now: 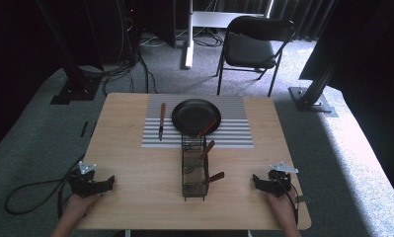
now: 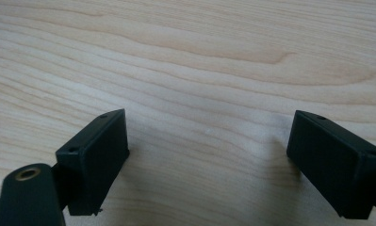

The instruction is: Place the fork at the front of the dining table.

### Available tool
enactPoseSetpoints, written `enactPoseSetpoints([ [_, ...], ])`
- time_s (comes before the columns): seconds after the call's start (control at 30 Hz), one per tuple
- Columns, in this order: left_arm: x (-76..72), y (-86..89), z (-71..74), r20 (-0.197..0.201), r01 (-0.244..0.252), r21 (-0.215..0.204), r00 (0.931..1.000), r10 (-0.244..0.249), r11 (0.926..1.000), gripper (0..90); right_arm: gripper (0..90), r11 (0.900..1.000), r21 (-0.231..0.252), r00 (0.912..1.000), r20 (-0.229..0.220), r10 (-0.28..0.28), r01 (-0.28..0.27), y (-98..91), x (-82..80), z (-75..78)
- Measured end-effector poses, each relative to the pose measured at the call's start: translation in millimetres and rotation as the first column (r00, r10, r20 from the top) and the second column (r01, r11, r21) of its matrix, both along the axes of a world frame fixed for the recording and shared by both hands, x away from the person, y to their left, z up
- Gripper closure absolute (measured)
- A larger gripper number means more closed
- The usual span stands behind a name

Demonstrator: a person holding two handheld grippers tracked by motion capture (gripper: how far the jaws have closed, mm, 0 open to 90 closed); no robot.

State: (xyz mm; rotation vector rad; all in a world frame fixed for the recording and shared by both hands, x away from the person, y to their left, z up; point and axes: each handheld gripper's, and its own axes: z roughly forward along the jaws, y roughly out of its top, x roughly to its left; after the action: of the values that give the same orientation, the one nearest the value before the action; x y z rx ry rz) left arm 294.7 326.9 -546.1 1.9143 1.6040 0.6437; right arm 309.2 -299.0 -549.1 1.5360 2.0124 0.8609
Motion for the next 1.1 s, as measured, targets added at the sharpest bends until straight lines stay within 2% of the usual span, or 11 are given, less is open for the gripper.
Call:
enactPoseSetpoints([
  [0.27, -0.1, 0.0, 0.0, 0.0, 0.001, 0.0, 1.0, -0.001, 1.0, 0.0, 13.9, 0.9994, -0.014, 0.9986, -0.043, 0.031, -0.032, 0.6, 0.5, 4.6],
  [0.3, 0.0, -0.1, -0.1, 0.002, 0.0, -0.001, 1.0, 0.0, 1.0, 0.0, 13.9, 0.9981, -0.009, 0.9965, -0.059, 0.06, -0.06, 4.7, -0.3, 6.1],
  [0.43, 0.1, -0.1, -0.1, 0.002, 0.0, -0.001, 1.0, 0.0, 1.0, 0.0, 13.8, 0.9955, -0.009, 0.9933, -0.067, 0.093, -0.094, 9.7, -1.5, 7.4],
  [0.53, 0.1, -0.1, -0.1, 0.002, 0.0, -0.001, 1.0, 0.0, 1.0, 0.0, 13.8, 0.9952, -0.003, 0.9931, -0.066, 0.097, -0.098, 10.4, -1.7, 8.7],
  [0.6, 0.1, 0.0, -0.1, 0.002, 0.0, -0.001, 1.0, 0.0, 1.0, 0.0, 13.9, 0.9944, 0.032, 0.9935, -0.05, 0.102, -0.1, 10.8, -2.8, 16.6],
  [0.83, 0.0, 0.1, -0.1, 0.001, 0.001, 0.001, 1.0, -0.002, 1.0, 0.0, 14.8, 0.9899, 0.072, 0.9923, -0.008, 0.123, -0.122, 17.2, -2.8, 36.0],
  [0.87, 0.0, 0.1, -0.1, 0.001, 0.002, 0.001, 1.0, -0.002, 1.0, 0.0, 14.9, 0.985, 0.099, 0.9898, -0.003, 0.142, -0.141, 20.5, -1.7, 41.2],
  [0.93, 0.0, 0.1, -0.1, 0.001, 0.001, 0.0, 1.0, -0.001, 1.0, 0.0, 15.0, 0.9839, 0.102, 0.9892, 0.008, 0.147, -0.147, 22.7, -1.2, 43.9],
  [0.97, 0.0, 0.1, -0.1, 0.001, 0.001, 0.001, 1.0, -0.001, 1.0, 0.0, 15.1, 0.9779, 0.123, 0.9855, 0.019, 0.168, -0.169, 27.2, 0.6, 49.9],
  [1.03, 0.0, 0.1, -0.1, 0.001, 0.001, 0.0, 1.0, -0.001, 1.0, 0.0, 15.1, 0.9767, 0.125, 0.9847, 0.024, 0.173, -0.175, 30.1, 1.6, 53.0],
  [1.1, 0.0, 0.1, -0.1, 0.001, 0.001, 0.001, 1.0, -0.001, 1.0, 0.0, 15.1, 0.9702, 0.131, 0.9789, 0.044, 0.199, -0.204, 38.1, 6.6, 61.9],
])
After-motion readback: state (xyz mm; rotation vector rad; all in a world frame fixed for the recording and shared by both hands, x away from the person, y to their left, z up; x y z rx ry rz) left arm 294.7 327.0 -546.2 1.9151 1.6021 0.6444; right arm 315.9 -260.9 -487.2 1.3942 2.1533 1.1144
